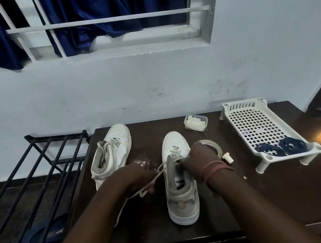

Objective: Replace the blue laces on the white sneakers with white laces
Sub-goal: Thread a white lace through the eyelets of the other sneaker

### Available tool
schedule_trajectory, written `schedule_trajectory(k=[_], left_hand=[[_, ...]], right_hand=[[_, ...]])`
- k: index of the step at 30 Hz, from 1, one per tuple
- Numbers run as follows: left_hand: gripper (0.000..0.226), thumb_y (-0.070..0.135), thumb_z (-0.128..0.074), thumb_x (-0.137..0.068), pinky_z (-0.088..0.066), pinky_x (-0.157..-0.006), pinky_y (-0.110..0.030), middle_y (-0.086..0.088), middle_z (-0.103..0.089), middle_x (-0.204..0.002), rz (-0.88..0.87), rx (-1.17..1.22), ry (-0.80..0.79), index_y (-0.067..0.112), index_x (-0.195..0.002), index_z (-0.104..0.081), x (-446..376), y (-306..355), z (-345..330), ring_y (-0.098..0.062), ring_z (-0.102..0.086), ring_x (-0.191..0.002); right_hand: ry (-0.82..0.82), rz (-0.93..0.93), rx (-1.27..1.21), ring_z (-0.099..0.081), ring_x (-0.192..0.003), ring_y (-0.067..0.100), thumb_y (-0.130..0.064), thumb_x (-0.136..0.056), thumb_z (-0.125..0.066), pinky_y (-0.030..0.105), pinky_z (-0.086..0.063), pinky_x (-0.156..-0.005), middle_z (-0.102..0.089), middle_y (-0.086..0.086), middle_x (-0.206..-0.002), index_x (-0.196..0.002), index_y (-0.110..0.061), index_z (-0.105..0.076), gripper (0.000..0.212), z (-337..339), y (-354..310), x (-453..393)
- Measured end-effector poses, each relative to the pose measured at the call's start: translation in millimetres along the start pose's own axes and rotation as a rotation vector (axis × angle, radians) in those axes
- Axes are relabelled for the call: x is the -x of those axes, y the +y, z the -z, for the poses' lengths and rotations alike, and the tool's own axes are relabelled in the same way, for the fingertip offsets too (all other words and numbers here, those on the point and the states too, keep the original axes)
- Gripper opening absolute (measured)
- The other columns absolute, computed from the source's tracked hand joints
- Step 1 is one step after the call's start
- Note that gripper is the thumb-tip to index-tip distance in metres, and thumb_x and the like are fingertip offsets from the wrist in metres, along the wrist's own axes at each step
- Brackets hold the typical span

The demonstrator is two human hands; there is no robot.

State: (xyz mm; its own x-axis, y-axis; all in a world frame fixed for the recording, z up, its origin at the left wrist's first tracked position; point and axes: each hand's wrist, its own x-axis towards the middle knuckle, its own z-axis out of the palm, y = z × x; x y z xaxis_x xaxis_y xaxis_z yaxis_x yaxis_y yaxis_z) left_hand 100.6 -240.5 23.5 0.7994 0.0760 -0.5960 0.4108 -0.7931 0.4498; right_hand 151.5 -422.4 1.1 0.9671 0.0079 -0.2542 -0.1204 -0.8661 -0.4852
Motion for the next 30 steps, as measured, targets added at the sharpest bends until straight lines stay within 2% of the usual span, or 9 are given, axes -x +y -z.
schedule_trajectory(k=[3, 5, 8, 14, 18, 22, 24, 26, 30], left_hand=[[0.029, 0.055, -0.068, -0.085, -0.046, -0.068, -0.023, 0.01, -0.066, -0.075, -0.106, -0.011, 0.16, 0.027, -0.082, -0.064, -9, -4, -9, -0.014, -0.065, -0.077], [0.036, 0.055, -0.069, -0.075, -0.051, -0.078, -0.029, 0.006, -0.07, -0.091, -0.138, -0.037, 0.232, 0.027, -0.097, -0.068, -14, -5, -13, -0.017, -0.066, -0.088], [0.025, 0.038, -0.063, -0.087, -0.053, -0.079, -0.03, -0.008, -0.074, -0.093, -0.147, -0.104, 0.163, 0.016, -0.077, -0.071, -15, 4, -13, -0.026, -0.07, -0.09], [0.043, 0.052, -0.063, -0.086, -0.055, -0.078, -0.041, -0.007, -0.074, -0.075, -0.153, 0.4, 0.316, 0.013, -0.07, -0.074, 4, 17, 18, -0.025, -0.068, -0.073], [0.03, 0.035, -0.066, -0.092, -0.051, -0.077, -0.036, -0.015, -0.068, -0.081, -0.357, 1.01, 0.131, 0.01, -0.079, -0.074, 27, 31, 29, -0.024, -0.062, -0.07], [0.035, 0.032, -0.057, -0.098, -0.046, -0.066, -0.033, -0.017, -0.066, -0.088, -0.446, 1.076, 0.081, 0.005, -0.104, -0.077, 37, 39, 30, -0.023, -0.057, -0.068], [0.032, 0.031, -0.056, -0.099, -0.051, -0.079, -0.033, -0.008, -0.072, -0.099, -0.42, 1.25, 0.097, 0.011, -0.096, -0.08, 31, 35, 32, -0.025, -0.066, -0.088], [0.028, 0.03, -0.057, -0.1, -0.048, -0.104, -0.034, -0.001, -0.075, -0.111, -0.303, 1.46, 0.105, 0.016, -0.093, -0.08, 22, 27, 34, -0.021, -0.066, -0.115], [0.025, 0.031, -0.053, -0.103, -0.046, -0.1, -0.031, 0.001, -0.073, -0.099, -0.059, 1.614, 0.166, 0.019, -0.093, -0.074, 7, 11, 33, -0.019, -0.064, -0.115]], right_hand=[[-0.004, -0.008, -0.006, -0.04, -0.058, 0.008, -0.028, -0.081, -0.07, 0.02, -0.024, -0.044, -0.044, -0.002, -0.069, -0.113, -0.003, -0.049, 0.046, 1, 0, 1], [-0.034, 0.002, 0.003, -0.051, -0.065, 0.014, -0.032, -0.08, -0.071, 0.021, -0.027, -0.044, -0.048, 0.0, -0.072, -0.11, -0.004, -0.051, 0.046, 6, -2, 4], [-0.046, 0.047, -0.052, -0.055, -0.067, 0.016, -0.037, -0.078, -0.07, 0.021, -0.031, -0.046, -0.053, -0.002, -0.073, -0.106, -0.007, -0.054, 0.044, 11, -3, 6], [0.18, 0.323, -0.355, -0.051, -0.063, 0.001, -0.028, -0.086, -0.064, 0.023, -0.037, -0.059, -0.057, -0.01, -0.069, -0.079, -0.021, -0.059, 0.011, 26, -16, 12], [-0.046, 0.532, -0.495, -0.056, -0.06, 0.004, -0.034, -0.089, -0.067, 0.033, -0.05, -0.067, -0.066, -0.001, -0.067, -0.071, -0.016, -0.068, 0.025, 24, -31, 26], [-0.271, 0.635, -0.599, -0.054, -0.066, 0.006, -0.032, -0.097, -0.057, 0.032, -0.048, -0.068, -0.066, 0.007, -0.075, -0.082, -0.008, -0.069, 0.03, 19, -40, 37], [-0.29, 0.615, -0.699, -0.054, -0.072, 0.012, -0.031, -0.098, -0.053, 0.038, -0.047, -0.072, -0.064, 0.008, -0.076, -0.08, -0.012, -0.067, 0.03, 23, -39, 34], [-0.269, 0.539, -0.806, -0.049, -0.071, 0.014, -0.034, -0.099, -0.05, 0.032, -0.041, -0.068, -0.059, 0.005, -0.077, -0.076, -0.018, -0.065, 0.031, 32, -36, 29], [-0.204, 0.376, -1.031, -0.052, -0.07, 0.014, -0.035, -0.101, -0.043, 0.03, -0.035, -0.064, -0.064, -0.001, -0.077, -0.074, -0.024, -0.06, 0.034, 53, -22, 15]])
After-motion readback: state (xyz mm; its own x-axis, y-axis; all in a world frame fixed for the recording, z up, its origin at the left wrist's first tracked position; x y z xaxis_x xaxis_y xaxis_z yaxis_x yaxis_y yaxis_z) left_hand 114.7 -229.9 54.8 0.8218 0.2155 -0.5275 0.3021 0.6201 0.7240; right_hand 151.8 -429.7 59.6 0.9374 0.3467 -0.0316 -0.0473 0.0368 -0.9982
